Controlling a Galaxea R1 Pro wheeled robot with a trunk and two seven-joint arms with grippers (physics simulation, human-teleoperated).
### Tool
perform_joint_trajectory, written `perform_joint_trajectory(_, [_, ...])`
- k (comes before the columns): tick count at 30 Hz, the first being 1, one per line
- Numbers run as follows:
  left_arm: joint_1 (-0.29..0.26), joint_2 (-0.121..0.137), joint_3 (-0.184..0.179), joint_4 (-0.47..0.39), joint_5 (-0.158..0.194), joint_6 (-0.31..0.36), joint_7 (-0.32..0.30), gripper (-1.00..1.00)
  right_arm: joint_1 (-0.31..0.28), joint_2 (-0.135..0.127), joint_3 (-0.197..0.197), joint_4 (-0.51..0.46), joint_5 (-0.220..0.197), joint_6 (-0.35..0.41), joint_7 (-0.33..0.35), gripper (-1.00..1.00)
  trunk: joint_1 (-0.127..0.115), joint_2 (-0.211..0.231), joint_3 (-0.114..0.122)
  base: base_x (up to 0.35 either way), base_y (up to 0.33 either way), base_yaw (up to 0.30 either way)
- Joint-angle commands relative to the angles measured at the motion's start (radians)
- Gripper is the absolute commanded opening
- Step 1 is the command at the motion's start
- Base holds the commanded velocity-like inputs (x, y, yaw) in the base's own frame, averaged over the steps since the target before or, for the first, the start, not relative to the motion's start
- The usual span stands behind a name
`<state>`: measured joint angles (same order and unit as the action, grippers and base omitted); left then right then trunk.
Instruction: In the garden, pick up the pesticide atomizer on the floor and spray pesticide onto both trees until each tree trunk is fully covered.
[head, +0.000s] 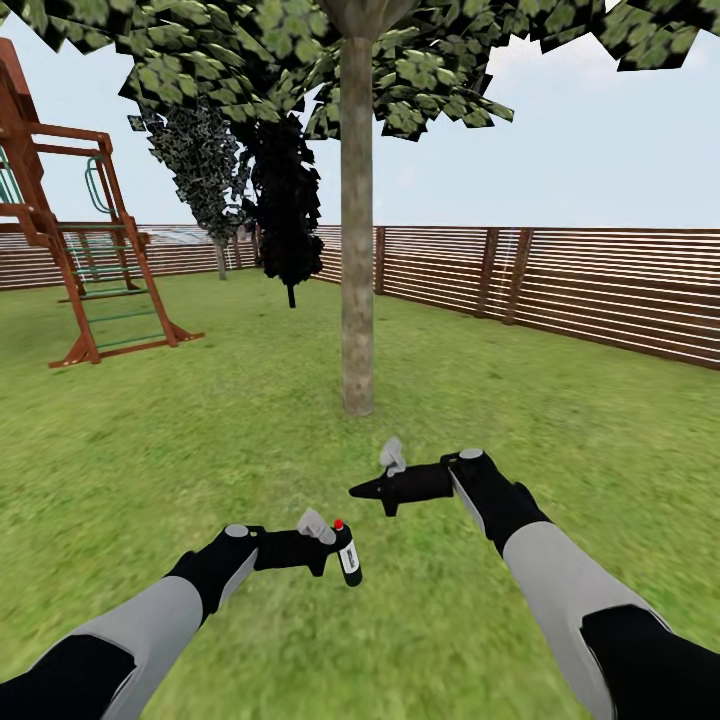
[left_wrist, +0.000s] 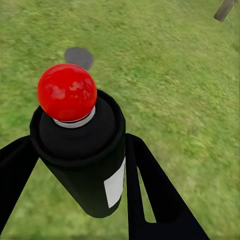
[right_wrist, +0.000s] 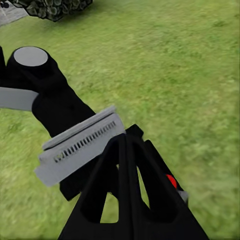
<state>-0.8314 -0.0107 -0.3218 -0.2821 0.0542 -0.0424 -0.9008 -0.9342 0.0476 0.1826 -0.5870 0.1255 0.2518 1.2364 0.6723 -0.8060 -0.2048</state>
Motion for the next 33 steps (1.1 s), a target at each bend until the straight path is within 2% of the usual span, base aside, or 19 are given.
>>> perform_joint_trajectory(1, [0.0, 0.0, 0.001, 0.0, -0.001, -0.002, 0.003, -1.0, 0.0, 0.0, 0.0, 0.004, 0.001, 0.0, 0.0, -1.0, 0.0, 0.0, 0.0, 0.0, 0.0, 0.0])
perform_joint_trajectory(9, [0.0, 0.0, 0.001, 0.0, -0.001, -0.002, 0.003, -1.0, 0.0, 0.003, 0.004, 0.039, 0.002, -0.002, -0.001, -1.0, 0.0, 0.0, 0.0, 0.0, 0.0, 0.0])
perform_joint_trajectory(11, [0.0, 0.0, 0.001, 0.0, -0.001, -0.002, 0.003, -1.0, 0.0, 0.008, 0.026, 0.039, 0.002, -0.002, -0.004, -1.0, 0.0, 0.0, 0.0, 0.0, 0.0, 0.0])
perform_joint_trajectory(12, [0.0, 0.0, 0.002, 0.0, -0.001, -0.002, 0.003, -1.0, 0.0, 0.013, 0.053, 0.039, 0.002, -0.002, -0.02, -1.0, 0.0, 0.0, 0.0, 0.0, 0.0, 0.0])
perform_joint_trajectory(14, [0.0, 0.0, 0.002, 0.0, -0.001, -0.002, 0.003, -1.0, 0.0, 0.016, 0.08, 0.039, 0.001, -0.001, -0.048, -1.0, 0.0, 0.0, 0.0, 0.0, 0.0, 0.0])
perform_joint_trajectory(16, [0.0, 0.0, 0.002, 0.0, -0.001, -0.002, 0.003, -1.0, 0.0, 0.018, 0.088, 0.039, 0.0, 0.0, -0.057, -1.0, 0.0, 0.0, 0.0, 0.0, 0.0, 0.0])
perform_joint_trajectory(25, [0.0, 0.0, 0.003, 0.0, -0.001, -0.002, 0.003, -1.0, -0.001, 0.015, 0.09, 0.037, 0.002, 0.0, -0.066, -1.0, 0.0, 0.0, 0.0, 0.0, 0.0, 0.0])
perform_joint_trajectory(30, [0.0, 0.0, 0.003, 0.0, -0.001, -0.002, 0.004, -1.0, -0.001, 0.014, 0.089, 0.036, 0.001, 0.002, -0.145, -1.0, 0.0, 0.0, 0.0, 0.0, 0.0, 0.0])
perform_joint_trajectory(33, [0.0, 0.0, 0.003, 0.0, -0.001, -0.002, 0.004, -1.0, -0.001, 0.017, 0.09, 0.036, 0.0, 0.003, -0.161, -1.0, 0.0, 0.0, 0.0, 0.0, 0.0, 0.0])
